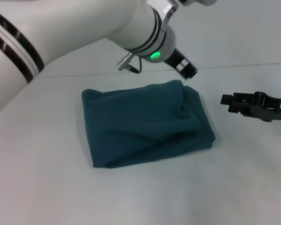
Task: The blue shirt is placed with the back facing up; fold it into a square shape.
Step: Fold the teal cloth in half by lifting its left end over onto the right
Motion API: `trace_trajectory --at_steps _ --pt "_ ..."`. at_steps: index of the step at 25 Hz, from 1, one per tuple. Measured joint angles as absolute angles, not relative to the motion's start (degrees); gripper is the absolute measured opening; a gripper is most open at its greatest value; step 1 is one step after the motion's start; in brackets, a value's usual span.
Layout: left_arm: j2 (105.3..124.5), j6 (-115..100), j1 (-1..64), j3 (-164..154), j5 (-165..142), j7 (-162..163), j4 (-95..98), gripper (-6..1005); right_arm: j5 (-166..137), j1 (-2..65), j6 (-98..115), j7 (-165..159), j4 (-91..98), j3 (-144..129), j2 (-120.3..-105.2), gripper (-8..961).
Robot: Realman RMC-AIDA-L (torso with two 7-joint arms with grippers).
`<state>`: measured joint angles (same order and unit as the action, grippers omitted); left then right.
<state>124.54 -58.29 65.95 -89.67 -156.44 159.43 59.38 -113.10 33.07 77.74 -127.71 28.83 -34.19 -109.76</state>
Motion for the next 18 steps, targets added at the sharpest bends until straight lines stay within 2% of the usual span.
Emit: trace_trajectory --at_steps 10,13,16,18 --pt "124.11 -66.89 57.73 -63.97 -145.21 159.99 64.17 531 -113.23 33.23 77.69 -127.71 28.83 -34.23 -109.23 569" --pt "123.84 -71.48 55.11 -55.15 -140.51 160.05 61.97 531 -114.88 33.75 77.81 -128.63 29.0 -34.47 -108.64 570" --pt "122.28 -76.43 49.91 -46.28 -131.3 158.33 58.28 530 -118.12 34.82 77.98 -130.17 29.25 -34.69 -107.88 570" --pt "120.32 -79.42 46.2 -43.65 -124.81 157.22 55.05 530 -121.66 36.18 78.5 -131.59 29.48 -34.74 -107.01 570"
